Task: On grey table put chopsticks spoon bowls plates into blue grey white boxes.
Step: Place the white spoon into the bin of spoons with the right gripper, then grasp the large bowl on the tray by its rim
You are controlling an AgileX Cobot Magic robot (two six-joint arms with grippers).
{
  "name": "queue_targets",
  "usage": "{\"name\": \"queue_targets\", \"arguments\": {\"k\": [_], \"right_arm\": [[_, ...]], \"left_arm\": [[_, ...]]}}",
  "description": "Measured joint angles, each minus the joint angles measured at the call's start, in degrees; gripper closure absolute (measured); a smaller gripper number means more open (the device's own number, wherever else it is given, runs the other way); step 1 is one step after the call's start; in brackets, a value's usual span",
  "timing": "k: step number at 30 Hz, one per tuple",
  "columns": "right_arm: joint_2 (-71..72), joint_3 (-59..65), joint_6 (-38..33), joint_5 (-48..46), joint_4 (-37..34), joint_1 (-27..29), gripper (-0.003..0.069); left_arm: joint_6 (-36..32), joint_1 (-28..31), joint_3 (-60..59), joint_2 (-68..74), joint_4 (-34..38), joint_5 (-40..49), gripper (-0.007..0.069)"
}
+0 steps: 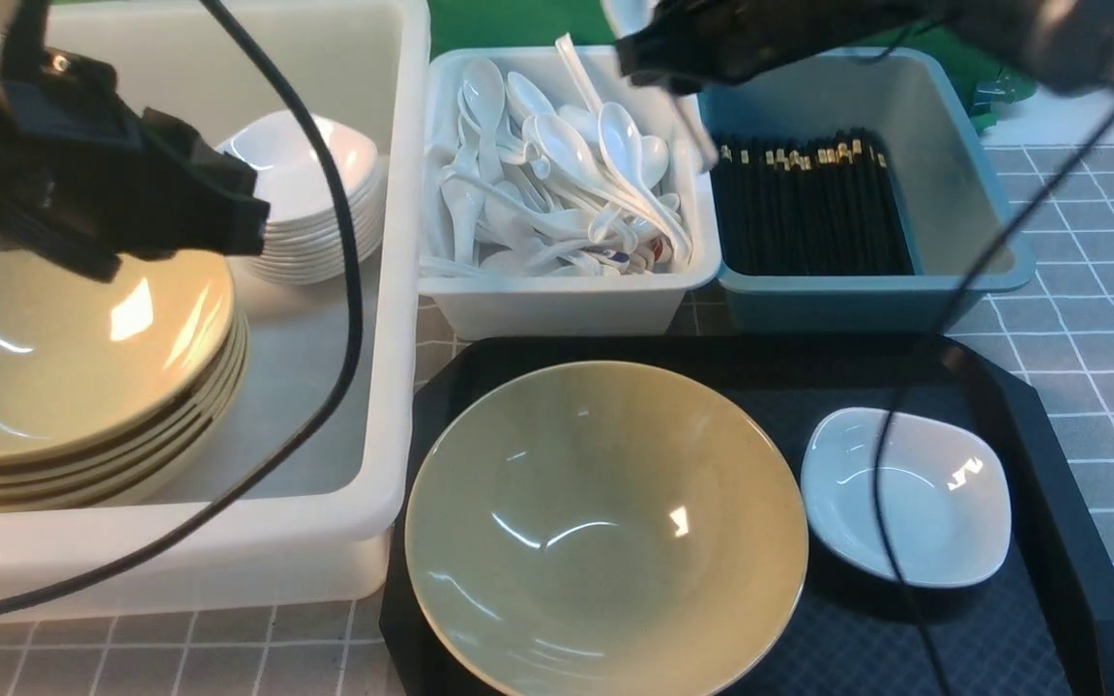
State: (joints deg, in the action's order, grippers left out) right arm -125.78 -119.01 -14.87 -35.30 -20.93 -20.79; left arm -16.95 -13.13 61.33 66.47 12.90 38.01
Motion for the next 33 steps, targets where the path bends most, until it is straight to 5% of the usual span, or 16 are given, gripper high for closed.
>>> {"name": "queue_targets", "arguments": {"k": [7, 12, 18, 22, 25, 33], "right_arm": [[-5.1, -11.6, -0.1, -5.2, -0.1, 0.0, 0.0095], [-3.9, -20.2, -1.1, -19.7, 0.6, 0.8, 0.0041], [-2.5, -24.2, -2.6, -35.6, 2.1, 0.7, 0.0215], [3.2, -14.8, -1.6, -36.1, 3.9, 0.3, 0.0467], [10.4, -4.8, -3.5, -36.2, 4.4, -0.2, 0.0578], [41.2, 34.5, -6.2, -27.4, 6.3, -0.4, 0.0627]], "left_arm": [[-0.4, 0.0, 0.0, 6.3, 1.0, 2.4, 0.0633], [-2.0, -0.2, 2.8, 10.8, 2.8, 5.0, 0.0633], [-7.3, -5.8, 15.6, 16.1, 5.7, 12.8, 0.0617], [-9.2, -11.5, 23.1, 21.9, 6.2, 20.3, 0.0563], [-8.8, -13.3, 24.9, 24.1, 4.8, 23.7, 0.0507], [-7.3, -14.9, 25.3, 29.1, -1.4, 25.8, 0.0200]]}}
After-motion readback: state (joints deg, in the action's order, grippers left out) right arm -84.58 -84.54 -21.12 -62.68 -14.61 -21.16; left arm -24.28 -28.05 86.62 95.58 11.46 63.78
